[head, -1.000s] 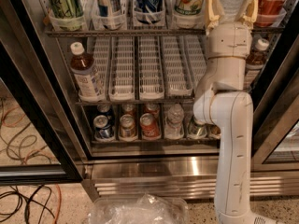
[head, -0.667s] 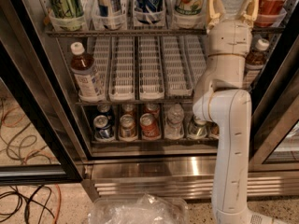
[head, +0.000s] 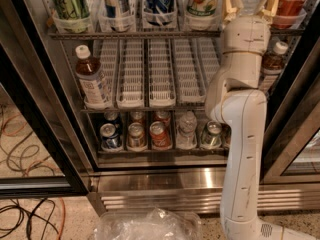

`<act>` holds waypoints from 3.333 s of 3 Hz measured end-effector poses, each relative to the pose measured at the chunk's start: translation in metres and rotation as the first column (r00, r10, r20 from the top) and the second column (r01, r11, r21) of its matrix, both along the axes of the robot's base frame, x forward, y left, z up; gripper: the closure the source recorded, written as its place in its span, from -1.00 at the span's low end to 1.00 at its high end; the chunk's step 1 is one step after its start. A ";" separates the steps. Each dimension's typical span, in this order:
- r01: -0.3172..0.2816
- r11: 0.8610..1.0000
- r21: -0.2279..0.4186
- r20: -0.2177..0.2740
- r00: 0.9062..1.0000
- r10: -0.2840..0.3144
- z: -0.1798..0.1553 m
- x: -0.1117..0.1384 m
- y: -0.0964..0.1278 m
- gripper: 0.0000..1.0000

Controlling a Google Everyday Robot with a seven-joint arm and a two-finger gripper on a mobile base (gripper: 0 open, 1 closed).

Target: Pick water bottle from top shelf of fridge

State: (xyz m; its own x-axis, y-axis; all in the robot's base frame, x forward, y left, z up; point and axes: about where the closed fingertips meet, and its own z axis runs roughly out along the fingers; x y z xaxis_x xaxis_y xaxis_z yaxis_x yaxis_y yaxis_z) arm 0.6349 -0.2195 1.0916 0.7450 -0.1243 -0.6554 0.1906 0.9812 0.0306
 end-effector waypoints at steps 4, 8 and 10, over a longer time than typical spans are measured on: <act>0.002 1.000 0.000 0.001 1.000 -0.002 0.004 -0.001 0.000 1.00; -0.028 1.000 -0.006 0.061 0.998 0.029 0.051 -0.013 0.008 1.00; -0.021 0.999 -0.026 0.076 0.997 0.023 0.055 -0.030 0.010 1.00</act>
Offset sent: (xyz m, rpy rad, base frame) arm 0.0000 -0.0002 0.0006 -0.0002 -0.0010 -0.0019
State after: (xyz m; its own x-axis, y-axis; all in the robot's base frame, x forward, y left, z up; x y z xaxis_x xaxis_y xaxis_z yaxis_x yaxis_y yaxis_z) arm 0.6047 -0.2094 1.1465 0.7953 -0.1231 -0.5936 0.1674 0.9857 0.0199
